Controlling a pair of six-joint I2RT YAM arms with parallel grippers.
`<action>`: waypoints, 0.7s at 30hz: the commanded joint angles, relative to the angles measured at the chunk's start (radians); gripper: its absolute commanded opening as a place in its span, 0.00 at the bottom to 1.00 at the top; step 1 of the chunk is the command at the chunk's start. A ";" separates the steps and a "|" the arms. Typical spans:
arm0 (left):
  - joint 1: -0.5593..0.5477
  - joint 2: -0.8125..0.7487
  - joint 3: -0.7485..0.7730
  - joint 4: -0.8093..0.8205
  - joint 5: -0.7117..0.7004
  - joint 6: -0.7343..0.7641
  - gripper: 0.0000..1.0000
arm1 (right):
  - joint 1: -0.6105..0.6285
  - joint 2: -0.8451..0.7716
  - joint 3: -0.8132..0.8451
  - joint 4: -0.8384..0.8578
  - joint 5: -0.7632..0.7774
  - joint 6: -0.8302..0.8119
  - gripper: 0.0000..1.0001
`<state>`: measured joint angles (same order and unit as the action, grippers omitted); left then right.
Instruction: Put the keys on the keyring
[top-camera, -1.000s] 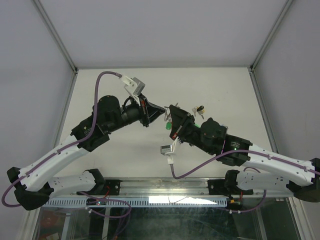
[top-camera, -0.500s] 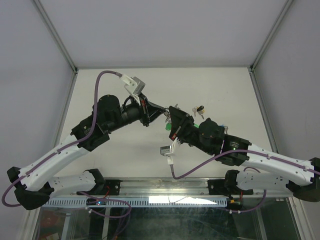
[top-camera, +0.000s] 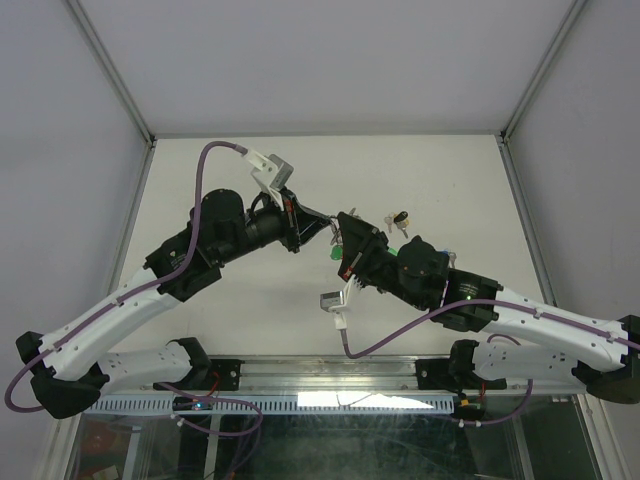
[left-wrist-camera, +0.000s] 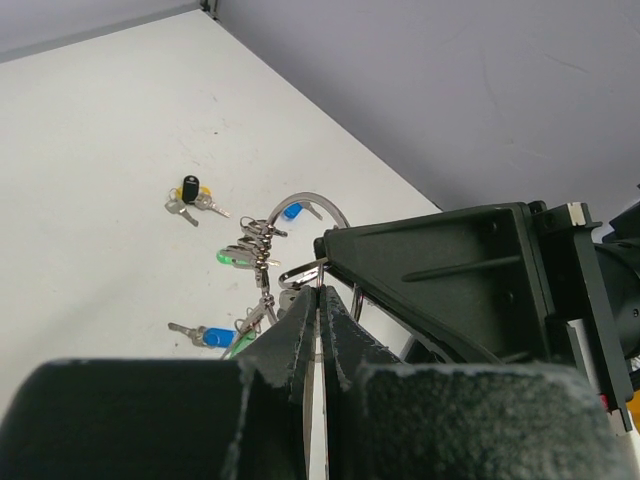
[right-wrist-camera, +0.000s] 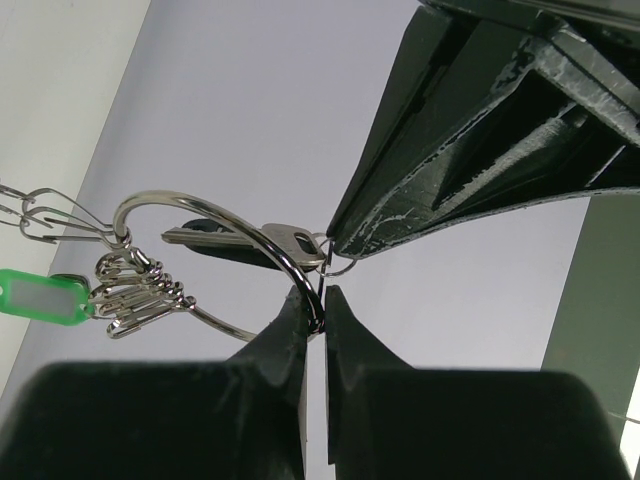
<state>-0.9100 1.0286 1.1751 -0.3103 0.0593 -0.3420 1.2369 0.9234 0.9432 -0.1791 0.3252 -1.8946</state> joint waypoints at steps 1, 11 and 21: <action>0.000 0.001 0.049 0.006 -0.038 -0.012 0.00 | 0.007 -0.010 0.037 0.055 0.015 -0.020 0.00; 0.001 0.001 0.058 0.006 -0.072 -0.038 0.00 | 0.010 -0.010 0.035 0.052 0.013 -0.019 0.00; 0.001 0.020 0.066 -0.012 -0.067 -0.037 0.00 | 0.018 -0.012 0.038 0.052 0.017 -0.018 0.00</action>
<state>-0.9100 1.0409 1.1931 -0.3260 0.0044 -0.3569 1.2427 0.9234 0.9432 -0.1864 0.3260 -1.8946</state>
